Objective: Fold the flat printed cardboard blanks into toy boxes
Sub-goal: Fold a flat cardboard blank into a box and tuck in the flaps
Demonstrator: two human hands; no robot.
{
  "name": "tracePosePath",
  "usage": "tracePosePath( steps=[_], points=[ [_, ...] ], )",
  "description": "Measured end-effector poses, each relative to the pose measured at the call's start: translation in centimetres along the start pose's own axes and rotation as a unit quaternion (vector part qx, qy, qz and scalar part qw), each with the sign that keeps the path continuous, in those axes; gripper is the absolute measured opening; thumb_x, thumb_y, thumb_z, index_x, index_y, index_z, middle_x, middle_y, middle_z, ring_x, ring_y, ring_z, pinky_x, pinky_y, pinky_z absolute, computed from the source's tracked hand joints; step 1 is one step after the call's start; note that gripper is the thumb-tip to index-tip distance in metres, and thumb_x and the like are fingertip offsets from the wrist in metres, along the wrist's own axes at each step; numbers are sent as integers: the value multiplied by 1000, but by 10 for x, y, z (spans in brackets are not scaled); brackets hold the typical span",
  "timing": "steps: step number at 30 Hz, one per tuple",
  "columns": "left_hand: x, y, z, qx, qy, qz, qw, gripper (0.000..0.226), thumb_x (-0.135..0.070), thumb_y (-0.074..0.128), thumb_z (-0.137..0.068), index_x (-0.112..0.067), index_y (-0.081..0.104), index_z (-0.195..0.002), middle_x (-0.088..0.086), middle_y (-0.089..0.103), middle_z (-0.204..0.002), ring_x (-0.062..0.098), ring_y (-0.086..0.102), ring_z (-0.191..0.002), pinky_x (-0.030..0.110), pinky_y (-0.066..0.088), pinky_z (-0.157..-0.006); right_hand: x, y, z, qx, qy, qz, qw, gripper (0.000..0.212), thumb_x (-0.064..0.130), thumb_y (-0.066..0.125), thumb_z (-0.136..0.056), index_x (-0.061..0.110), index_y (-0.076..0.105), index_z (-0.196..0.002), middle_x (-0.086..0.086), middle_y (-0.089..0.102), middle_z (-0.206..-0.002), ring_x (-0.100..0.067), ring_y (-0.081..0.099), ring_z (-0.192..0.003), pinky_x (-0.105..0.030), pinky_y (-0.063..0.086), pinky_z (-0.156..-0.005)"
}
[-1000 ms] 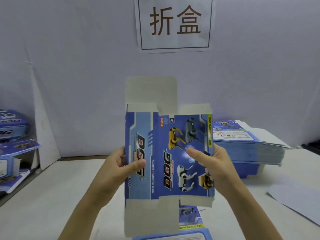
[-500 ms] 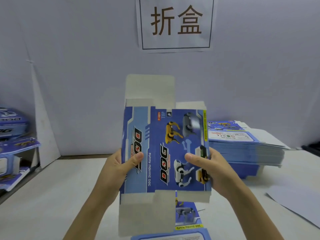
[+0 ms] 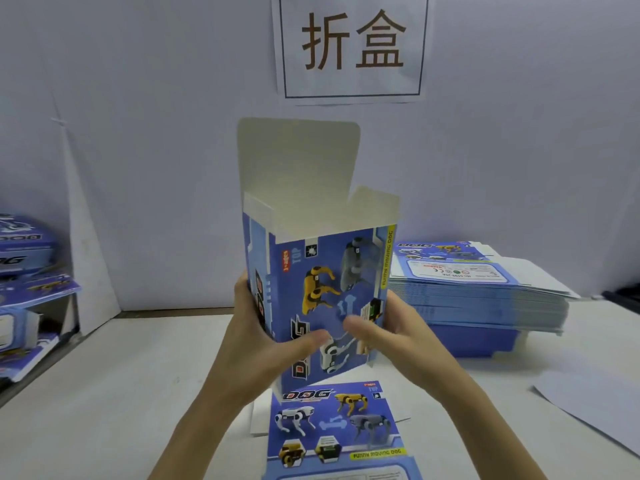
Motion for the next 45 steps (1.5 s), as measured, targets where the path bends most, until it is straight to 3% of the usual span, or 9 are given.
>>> tracePosePath(
  steps=[4,8,12,15,20,27,33,42,45],
  points=[
    [-7,-2,3,35,27,-101,994,85,-42,91,-52,-50,34,-114,-26,61,-105,3,68,-93,17,56,-62,16,-22,1,-139,-79,-107,981,15,44,62,-79,37,69,-91,18,69,-83,0,64,-79,-22,48,-77],
    [-14,-1,6,57,55,-145,986,82,-49,83,-54,-58,30,-116,-30,54,-109,5,63,-102,24,59,-67,41,-40,15,-229,-173,-59,956,33,34,62,-89,34,56,-121,13,71,-93,-4,67,-88,-17,53,-69],
    [-23,-1,8,52,98,-208,972,85,-50,81,-57,-51,28,-123,-27,52,-113,9,62,-105,24,59,-73,40,-55,26,-338,-167,26,926,34,20,58,-92,37,56,-122,22,71,-81,-6,65,-77,-27,59,-65],
    [-27,-2,9,36,111,-227,967,84,-53,83,-59,-44,30,-123,-28,51,-112,6,61,-103,21,58,-74,43,-56,26,-328,-174,69,926,37,10,56,-94,38,59,-117,30,70,-85,-9,66,-78,-26,60,-65],
    [-25,3,9,27,100,-196,975,80,-64,78,-58,-42,34,-120,-28,54,-111,6,62,-102,18,57,-71,42,-62,24,-344,-158,133,916,39,9,61,-92,43,61,-112,-9,72,-82,-40,62,-72,-59,55,-69],
    [-20,9,9,35,76,-177,981,75,-68,74,-52,-44,38,-114,-34,55,-108,2,65,-95,13,55,-65,52,-68,28,-363,-168,310,863,31,2,68,-86,15,69,-114,13,65,-87,-6,58,-69,1,42,-70],
    [-28,8,12,59,113,-218,968,78,-61,77,-56,-42,36,-120,-30,53,-112,3,61,-101,12,53,-72,46,-73,22,-326,-88,216,916,26,8,68,-82,31,56,-86,18,64,-80,-3,62,-72,-20,49,-64],
    [-36,6,15,92,156,-231,956,76,-51,80,-58,-33,41,-121,-26,56,-113,4,65,-95,10,53,-68,59,-61,24,-258,-103,266,923,40,8,58,-81,40,59,-104,-12,57,-73,-19,50,-69,-30,43,-65],
    [-36,7,16,85,160,-244,953,75,-51,80,-58,-34,41,-120,-25,58,-110,0,62,-99,7,51,-71,57,-64,22,-249,-100,309,913,45,0,61,-84,38,57,-108,-3,55,-71,-19,55,-69,-20,43,-64]
  ],
)
Point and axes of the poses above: each hand's wrist, its own z-axis away from the middle knuckle, its own y-axis out of the palm, x = y × z, the point moved 7 cm from there along -z, towards the middle knuckle
